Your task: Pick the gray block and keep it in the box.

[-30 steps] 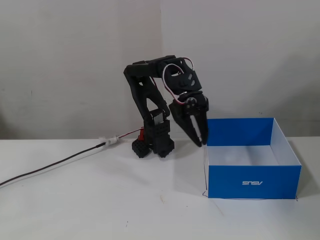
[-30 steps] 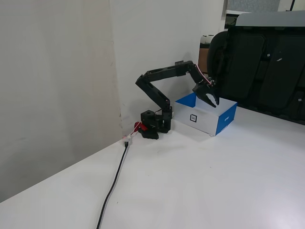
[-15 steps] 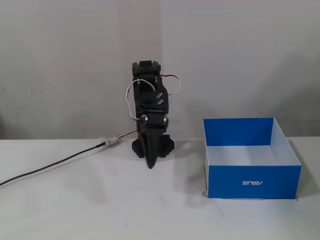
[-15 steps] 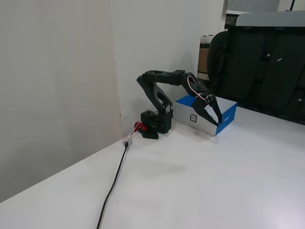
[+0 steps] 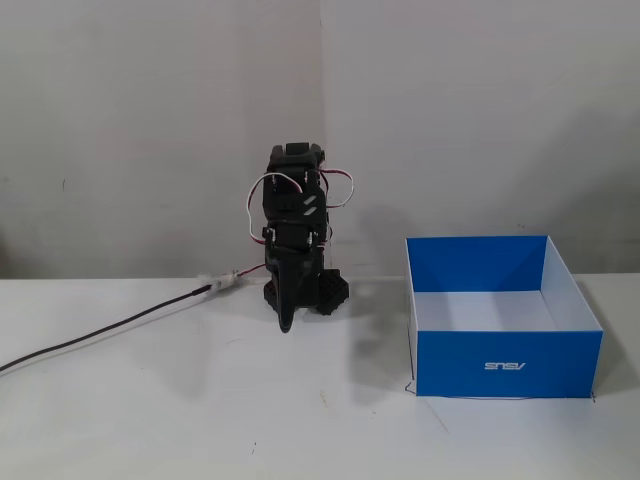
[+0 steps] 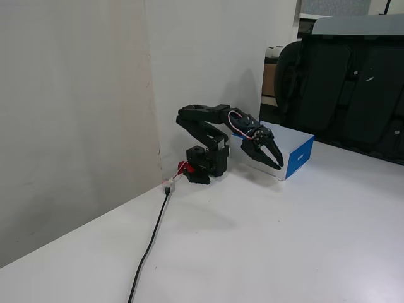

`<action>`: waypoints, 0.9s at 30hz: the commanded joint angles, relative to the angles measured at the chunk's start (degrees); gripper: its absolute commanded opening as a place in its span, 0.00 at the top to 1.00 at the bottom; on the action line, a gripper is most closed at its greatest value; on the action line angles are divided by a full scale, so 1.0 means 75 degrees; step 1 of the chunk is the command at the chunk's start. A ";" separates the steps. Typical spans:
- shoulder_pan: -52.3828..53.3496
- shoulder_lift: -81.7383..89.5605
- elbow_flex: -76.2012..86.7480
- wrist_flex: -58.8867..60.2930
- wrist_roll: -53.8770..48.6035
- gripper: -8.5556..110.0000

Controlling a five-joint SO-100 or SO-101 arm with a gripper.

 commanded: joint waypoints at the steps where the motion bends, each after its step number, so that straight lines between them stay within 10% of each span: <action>1: 0.0082 0.0984 0.0258 -0.0258 0.0070 0.93; 27: -0.0164 0.5684 0.2766 0.0996 0.0141 0.93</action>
